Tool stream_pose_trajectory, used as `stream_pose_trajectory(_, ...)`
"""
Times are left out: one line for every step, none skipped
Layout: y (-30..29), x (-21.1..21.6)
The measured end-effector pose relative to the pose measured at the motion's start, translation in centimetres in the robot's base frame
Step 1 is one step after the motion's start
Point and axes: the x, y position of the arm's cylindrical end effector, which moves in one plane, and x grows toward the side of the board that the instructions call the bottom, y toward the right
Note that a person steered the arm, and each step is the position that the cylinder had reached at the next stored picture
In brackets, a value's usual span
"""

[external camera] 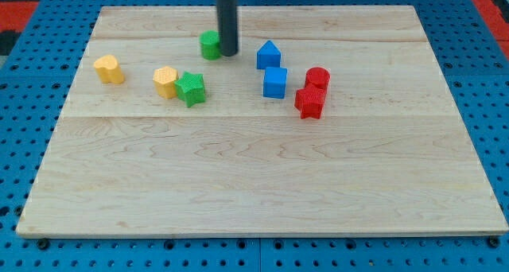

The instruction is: Arrange the yellow blocks and green blocks in a vertical line

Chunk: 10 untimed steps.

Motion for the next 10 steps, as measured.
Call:
stream_pose_trajectory(-2.0,-1.9)
stream_pose_trajectory(-4.4,-4.9)
stream_pose_trajectory(-7.5,-0.8)
stream_pose_trajectory(-7.4,3.2)
stream_pose_trajectory(0.0,4.5)
stream_pose_trajectory(4.9,9.7)
stream_pose_trajectory(-1.1,12.3)
stream_pose_trajectory(-5.9,8.0)
stream_pose_trajectory(-3.7,7.0)
stream_pose_trajectory(-0.8,1.5)
